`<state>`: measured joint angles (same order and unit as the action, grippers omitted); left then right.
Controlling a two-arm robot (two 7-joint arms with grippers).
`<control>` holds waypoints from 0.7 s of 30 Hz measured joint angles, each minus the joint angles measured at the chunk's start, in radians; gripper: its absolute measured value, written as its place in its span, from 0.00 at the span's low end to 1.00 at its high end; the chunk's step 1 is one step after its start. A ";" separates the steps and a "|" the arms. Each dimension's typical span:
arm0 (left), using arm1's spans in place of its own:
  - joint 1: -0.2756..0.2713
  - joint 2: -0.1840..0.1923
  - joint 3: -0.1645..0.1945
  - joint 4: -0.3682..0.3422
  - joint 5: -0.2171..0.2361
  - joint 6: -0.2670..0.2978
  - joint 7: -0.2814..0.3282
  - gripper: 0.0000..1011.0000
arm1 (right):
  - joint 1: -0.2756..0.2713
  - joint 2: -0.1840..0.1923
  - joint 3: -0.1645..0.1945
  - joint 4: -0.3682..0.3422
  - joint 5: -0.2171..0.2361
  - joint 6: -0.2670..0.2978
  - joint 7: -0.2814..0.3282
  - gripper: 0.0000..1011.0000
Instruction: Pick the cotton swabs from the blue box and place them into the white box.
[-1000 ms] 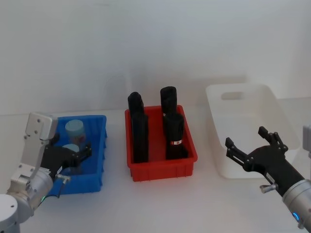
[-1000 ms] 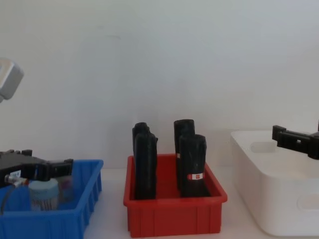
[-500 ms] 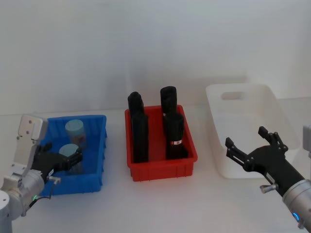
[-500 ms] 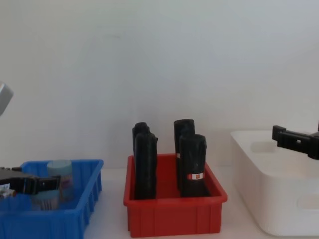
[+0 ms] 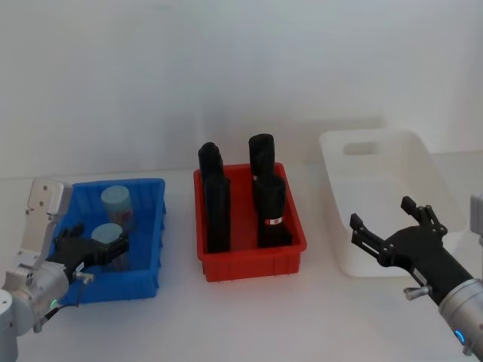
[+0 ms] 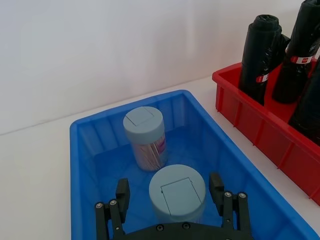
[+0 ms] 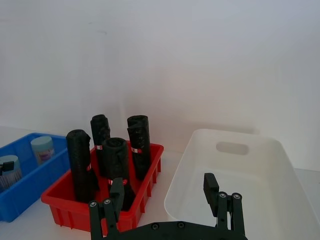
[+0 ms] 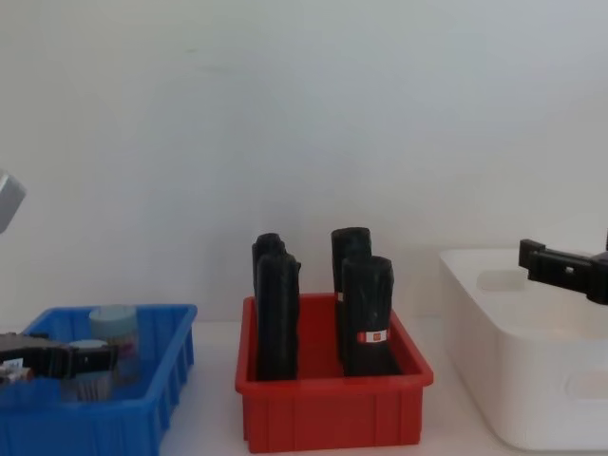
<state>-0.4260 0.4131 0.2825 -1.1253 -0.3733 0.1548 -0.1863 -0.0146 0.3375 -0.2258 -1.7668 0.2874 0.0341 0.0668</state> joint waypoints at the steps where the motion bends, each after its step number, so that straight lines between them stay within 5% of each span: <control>1: -0.005 -0.002 0.000 0.010 -0.001 -0.001 -0.005 0.99 | 0.000 0.000 0.000 0.000 0.000 0.000 0.000 0.99; 15: -0.037 -0.015 -0.003 0.063 -0.004 -0.003 -0.042 0.67 | 0.000 0.000 0.000 0.000 0.000 0.000 0.000 0.99; 21: -0.040 -0.015 -0.005 0.065 -0.002 -0.001 -0.049 0.66 | 0.000 0.000 0.000 0.000 0.000 0.000 0.000 0.99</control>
<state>-0.4661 0.3977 0.2774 -1.0600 -0.3757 0.1541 -0.2355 -0.0147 0.3375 -0.2258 -1.7668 0.2874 0.0341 0.0668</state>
